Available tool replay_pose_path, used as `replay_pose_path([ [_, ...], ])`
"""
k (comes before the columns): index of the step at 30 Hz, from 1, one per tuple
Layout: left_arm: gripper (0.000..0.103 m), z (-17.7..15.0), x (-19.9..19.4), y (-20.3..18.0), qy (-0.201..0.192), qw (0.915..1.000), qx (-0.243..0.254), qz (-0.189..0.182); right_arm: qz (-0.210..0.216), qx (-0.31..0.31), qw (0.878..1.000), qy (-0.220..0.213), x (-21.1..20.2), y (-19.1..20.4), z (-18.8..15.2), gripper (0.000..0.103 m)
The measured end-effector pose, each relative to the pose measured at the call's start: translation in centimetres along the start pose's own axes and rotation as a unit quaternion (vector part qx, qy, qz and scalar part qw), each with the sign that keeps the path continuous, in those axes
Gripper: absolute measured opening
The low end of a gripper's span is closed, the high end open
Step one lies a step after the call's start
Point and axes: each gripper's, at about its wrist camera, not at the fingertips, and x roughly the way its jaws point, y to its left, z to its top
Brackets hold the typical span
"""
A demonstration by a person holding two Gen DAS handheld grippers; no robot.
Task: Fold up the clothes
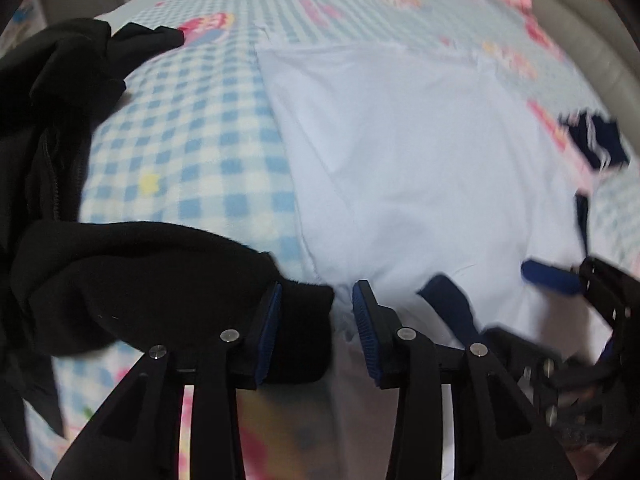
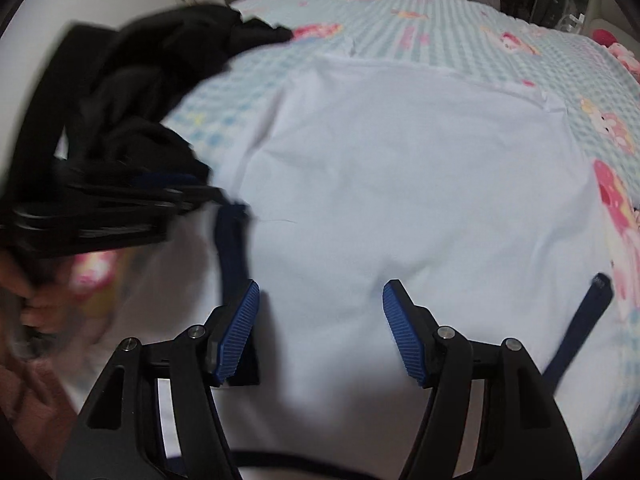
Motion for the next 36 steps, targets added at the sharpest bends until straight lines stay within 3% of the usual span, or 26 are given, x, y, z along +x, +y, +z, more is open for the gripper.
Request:
replay_pose_path([
  [4,0.030,0.2,-1.1,0.7,0.002,0.9998,0.006,0.021,0.000,0.011,1.000,0.003,0.4,-0.4,-0.7,0.066],
  [8,0.038,0.6,-3.3,-0.2,-0.059,0.9974,0.008,-0.040,0.014,0.027,1.000,-0.006,-0.4,-1.2,-0.7,0.066],
  [10,0.041,0.8,-2.2,-1.0,-0.046,0.9980,0.023,-0.036,0.022,0.040,0.999,-0.017,-1.0,-1.7,-0.6,0.066],
  [14,0.041,0.1,1.5,-0.8,0.020,0.9977,0.053,0.037,0.018,0.057,0.998,-0.017,-2.3,-3.1,-0.7,0.066],
  [17,0.041,-0.2,0.4,0.4,0.016,0.9991,0.038,0.012,0.013,0.065,0.998,-0.024,-4.8,-5.8,-1.0,0.066],
  [22,0.041,1.0,-3.2,3.0,-0.042,0.9984,-0.009,-0.036,-0.026,0.087,0.995,-0.037,-8.5,-12.8,0.5,0.066],
  [27,0.041,4.4,-2.5,4.7,-0.061,0.9950,-0.050,-0.062,-0.133,0.098,0.986,-0.026,-7.3,-20.8,3.7,0.067],
  [32,0.041,7.4,1.1,4.1,-0.049,0.9921,-0.052,-0.104,-0.070,0.162,0.984,0.007,-5.3,-26.9,2.8,0.066],
  [36,0.042,11.5,3.7,4.2,-0.045,0.9945,-0.062,-0.071,-0.044,0.192,0.980,-0.001,-4.5,-29.3,3.2,0.066],
])
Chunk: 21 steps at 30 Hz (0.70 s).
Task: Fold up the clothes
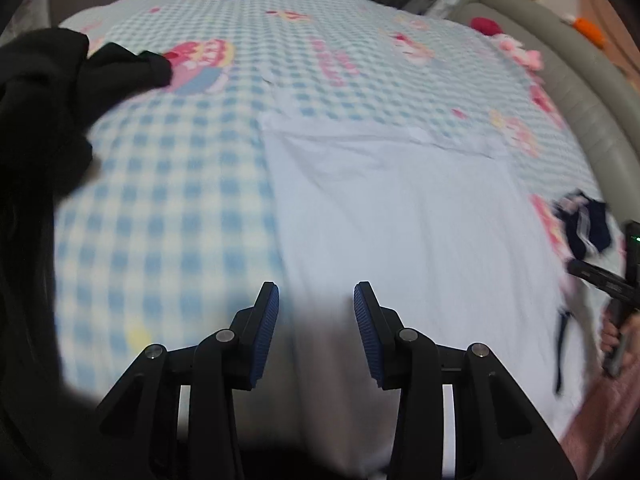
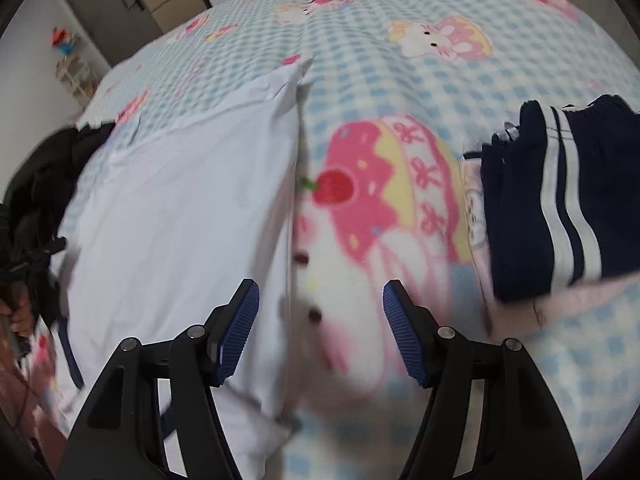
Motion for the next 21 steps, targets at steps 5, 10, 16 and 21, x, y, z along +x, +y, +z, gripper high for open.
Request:
replay_pose_path([
  [5,0.044,5.4,3.9,1.7,0.009,0.9981,-0.058,-0.019,0.003,-0.014,1.000,-0.018,2.6,0.9,6.0,0.066],
  [10,0.043,9.2,7.9,2.3,0.008,0.9960,-0.085,-0.028,0.015,-0.013,1.000,-0.015,7.1,1.4,12.0,0.066],
  [16,0.006,10.1,8.0,0.7,-0.016,0.9979,-0.032,0.054,0.033,-0.022,0.999,0.000,11.4,2.3,16.1,0.052],
  [21,0.006,10.9,8.1,2.3,-0.004,0.9973,-0.031,0.066,0.028,-0.064,0.997,-0.011,11.9,4.1,16.9,0.051],
])
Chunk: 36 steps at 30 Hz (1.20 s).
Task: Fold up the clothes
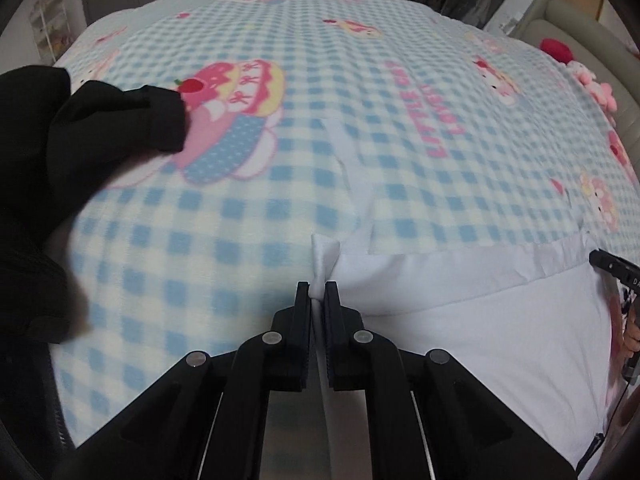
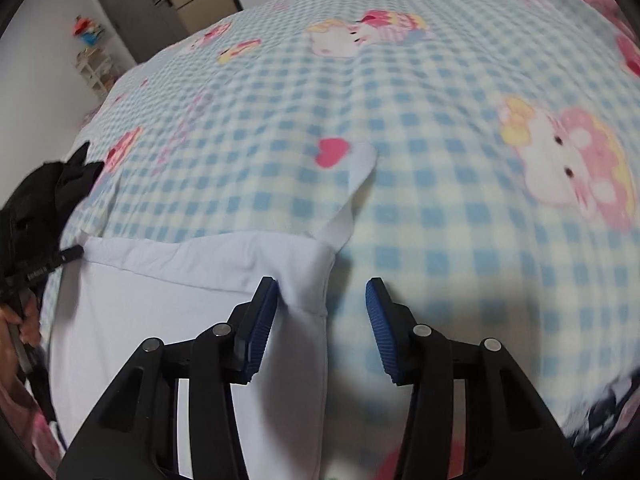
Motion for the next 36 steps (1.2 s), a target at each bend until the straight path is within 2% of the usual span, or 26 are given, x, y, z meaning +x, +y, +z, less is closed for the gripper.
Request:
replay_pose_path([
  [3,0.010,0.2,2.1,-0.1,0.025,0.9995,0.016,0.008,0.009,0.025,1.000,0.003,1.0,-0.7,0.0,0.058],
  [5,0.010,0.6,2.1,-0.7,0.016,0.9996,0.023,0.010,0.020,0.041,0.999,0.008,1.7,-1.1,0.0,0.059],
  [6,0.008,0.8,1.7,-1.0,0.006,0.9996,0.026,0.008,0.026,0.043,0.999,0.014,2.1,-1.2,0.0,0.053],
  [7,0.007,1.0,1.4,-1.3,-0.004,0.9996,0.028,0.007,0.030,0.029,0.999,0.018,2.1,-0.7,0.0,0.041],
  [8,0.007,1.3,1.1,-1.7,-0.014,0.9994,0.031,0.006,0.031,0.014,0.999,0.020,2.1,-0.3,0.0,0.017],
  [9,0.007,1.5,0.7,-2.0,-0.023,0.9992,0.033,0.004,0.022,0.003,1.000,0.009,1.4,0.1,0.1,0.008],
  [10,0.007,1.8,0.6,-2.1,-0.027,0.9990,0.035,0.007,0.018,-0.001,1.000,-0.005,0.6,0.3,0.3,0.008],
  [11,0.007,2.1,0.9,-2.0,-0.021,0.9991,0.034,0.014,0.014,-0.004,1.000,-0.016,-0.1,0.3,0.5,0.007],
  [13,0.019,2.2,2.9,-1.6,0.018,0.9977,0.043,0.050,0.005,0.013,1.000,-0.010,0.2,-0.6,0.7,0.007],
  [14,0.022,1.9,4.0,-1.4,0.042,0.9960,0.052,0.060,0.003,0.022,1.000,-0.002,0.6,-1.1,0.8,0.009],
  [15,0.022,1.8,4.3,-1.4,0.052,0.9945,0.058,0.069,0.011,0.036,0.999,0.029,2.2,-1.5,0.7,0.015],
  [16,0.031,1.9,3.4,-1.8,0.041,0.9943,0.060,0.077,0.018,0.049,0.997,0.053,3.3,-1.9,0.3,0.018],
  [18,0.044,2.0,0.3,-2.5,0.010,0.9968,0.053,0.060,0.025,0.064,0.997,0.041,2.4,-2.1,0.3,0.022],
  [19,0.044,1.7,-1.8,-2.9,-0.009,0.9975,0.054,0.045,0.029,0.070,0.997,0.028,1.4,-2.1,0.5,0.026],
  [20,0.044,1.1,-4.3,-3.6,-0.033,0.9968,0.066,0.032,0.032,0.075,0.997,0.015,0.3,-2.1,0.6,0.036],
  [21,0.044,0.3,-6.5,-4.2,-0.052,0.9953,0.079,0.022,0.031,0.075,0.997,0.001,-1.8,-1.9,0.2,0.041],
  [24,0.045,-4.8,-12.3,-6.5,-0.075,0.9890,0.127,-0.005,0.028,0.075,0.996,-0.041,-8.0,-1.3,-1.0,0.042],
  [26,0.045,-9.2,-14.6,-8.1,-0.062,0.9872,0.146,-0.022,0.045,0.068,0.995,-0.061,-12.4,-0.1,-4.5,0.042],
  [28,0.045,-14.4,-16.2,-9.7,-0.046,0.9867,0.152,-0.034,0.042,0.030,0.996,-0.077,-16.4,2.2,-9.3,0.042],
  [31,0.045,-21.2,-17.9,-11.3,-0.046,0.9901,0.117,-0.063,0.024,0.011,0.997,-0.078,-20.7,4.4,-17.3,0.043],
  [34,0.045,-26.8,-19.0,-12.3,-0.049,0.9911,0.059,-0.109,0.015,0.012,0.998,-0.068,-21.7,7.2,-24.1,0.043],
  [36,0.045,-29.6,-19.3,-13.6,-0.054,0.9904,0.053,-0.116,0.013,0.002,0.998,-0.066,-22.0,9.6,-28.0,0.043],
])
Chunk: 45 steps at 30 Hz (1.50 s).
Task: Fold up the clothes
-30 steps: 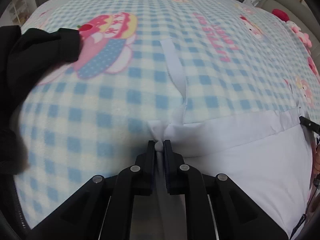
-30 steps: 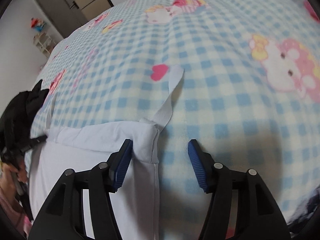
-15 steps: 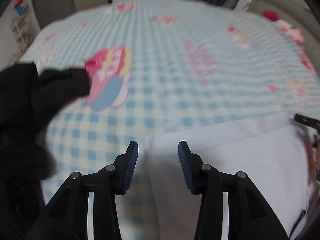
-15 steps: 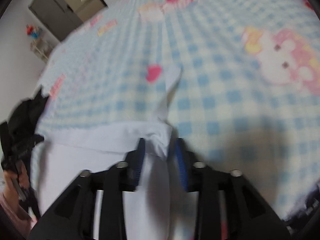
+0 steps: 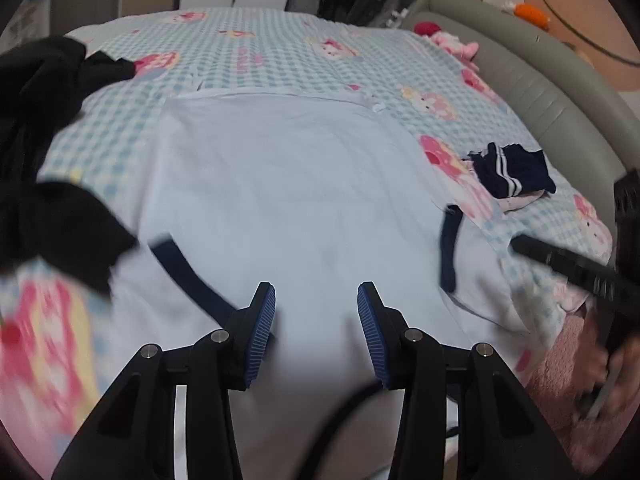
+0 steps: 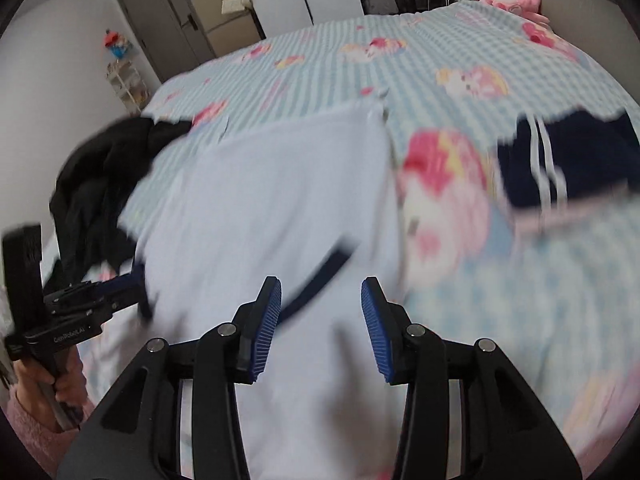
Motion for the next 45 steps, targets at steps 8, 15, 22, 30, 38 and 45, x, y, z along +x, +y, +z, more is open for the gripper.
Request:
replay_pose_path([
  [8,0.042,-6.2,1.8,-2.9,0.045,0.9962,0.038,0.064,-0.002,-0.093,0.994,0.051,2.5,6.6,-8.1,0.042],
  [15,0.041,-9.3,-3.3,0.8,0.015,0.9942,-0.085,-0.063,-0.014,-0.104,0.992,0.064,1.1,5.6,-12.6,0.042],
  [22,0.041,-10.8,-4.5,6.1,-0.005,0.9775,-0.203,-0.058,-0.024,-0.079,0.995,-0.055,-2.8,5.0,-10.5,0.059],
  [30,0.041,-13.5,-7.9,10.6,-0.080,0.9437,-0.316,-0.056,-0.018,0.005,0.994,-0.104,-5.7,1.3,-11.5,0.063],
  [38,0.040,-14.4,-6.0,12.9,-0.072,0.9246,-0.370,-0.055,-0.050,0.085,0.993,-0.061,-3.1,-3.7,-11.1,0.071],
  [45,0.046,-14.7,-4.9,12.9,-0.093,0.8974,-0.405,-0.147,-0.034,0.148,0.988,-0.018,-1.1,-6.8,-11.6,0.066],
])
